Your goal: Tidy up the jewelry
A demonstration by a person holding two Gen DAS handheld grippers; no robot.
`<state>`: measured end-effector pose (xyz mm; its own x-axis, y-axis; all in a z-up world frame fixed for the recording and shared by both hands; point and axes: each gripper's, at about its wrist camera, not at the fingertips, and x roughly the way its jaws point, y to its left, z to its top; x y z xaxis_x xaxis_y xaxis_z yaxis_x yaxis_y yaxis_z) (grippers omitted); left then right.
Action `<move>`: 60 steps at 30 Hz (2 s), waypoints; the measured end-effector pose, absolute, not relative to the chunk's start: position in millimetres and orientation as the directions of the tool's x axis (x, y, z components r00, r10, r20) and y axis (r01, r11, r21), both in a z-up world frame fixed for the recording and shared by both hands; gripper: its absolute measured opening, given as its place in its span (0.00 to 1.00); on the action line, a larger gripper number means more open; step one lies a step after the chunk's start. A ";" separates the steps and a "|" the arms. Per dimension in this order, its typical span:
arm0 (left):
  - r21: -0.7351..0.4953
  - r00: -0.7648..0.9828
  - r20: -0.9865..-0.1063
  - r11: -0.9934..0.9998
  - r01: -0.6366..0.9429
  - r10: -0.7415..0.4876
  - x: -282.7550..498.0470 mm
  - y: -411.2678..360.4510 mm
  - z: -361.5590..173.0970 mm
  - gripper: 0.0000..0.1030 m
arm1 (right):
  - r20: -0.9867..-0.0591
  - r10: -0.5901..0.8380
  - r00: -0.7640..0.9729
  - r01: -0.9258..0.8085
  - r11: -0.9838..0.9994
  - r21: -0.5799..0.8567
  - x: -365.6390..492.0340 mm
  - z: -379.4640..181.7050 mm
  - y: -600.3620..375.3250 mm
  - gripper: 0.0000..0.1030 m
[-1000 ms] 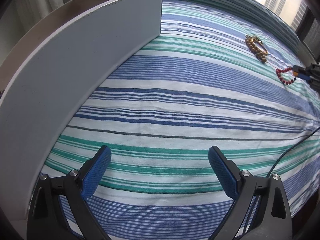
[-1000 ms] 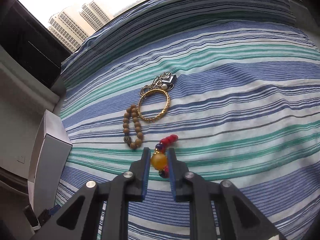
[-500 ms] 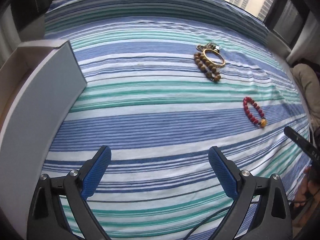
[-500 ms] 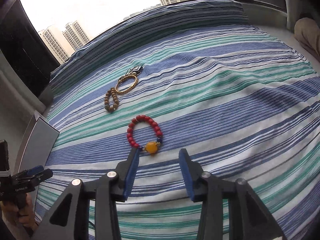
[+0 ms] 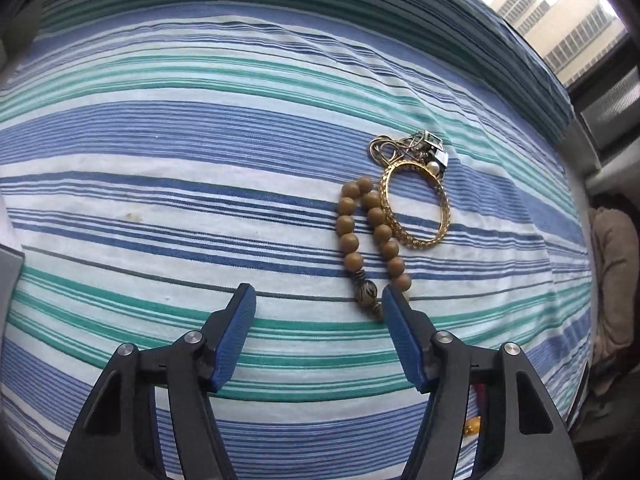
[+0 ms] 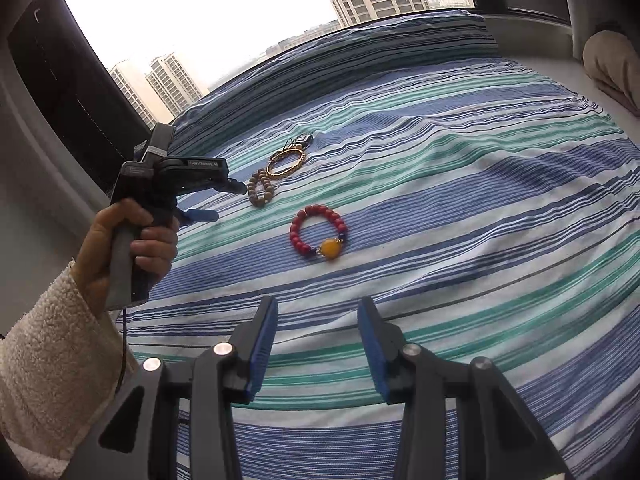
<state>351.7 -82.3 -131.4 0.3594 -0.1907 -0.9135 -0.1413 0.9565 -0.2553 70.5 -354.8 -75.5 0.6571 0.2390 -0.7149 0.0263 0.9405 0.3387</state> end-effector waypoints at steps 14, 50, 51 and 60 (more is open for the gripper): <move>-0.036 0.424 -0.906 0.994 -0.107 0.013 360.2 -115.6 -135.2 0.33 | -0.709 0.238 0.664 0.066 0.925 0.373 49.6 -80.5 -372.1 0.41; -0.111 0.367 -0.927 0.991 -0.068 -0.079 147.5 48.5 -129.2 0.35 | -0.746 0.298 0.595 -0.008 0.931 0.366 52.3 -78.2 -310.1 0.41; -0.084 0.380 -0.924 0.994 -0.066 -0.053 144.9 46.4 -129.4 0.32 | -0.741 0.300 0.600 -0.013 0.930 0.366 54.7 -73.7 -312.8 0.41; -0.092 0.407 -0.912 0.993 -0.071 -0.055 135.8 48.7 -128.7 0.11 | -0.813 0.324 0.483 0.151 0.884 0.442 143.9 -88.9 -368.9 0.41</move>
<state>135.8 48.7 -128.7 0.4072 -0.0553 -0.9117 -0.0713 0.9932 -0.0921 143.9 -368.9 -88.9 0.4831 0.3244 -0.8132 0.1509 0.8841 0.4423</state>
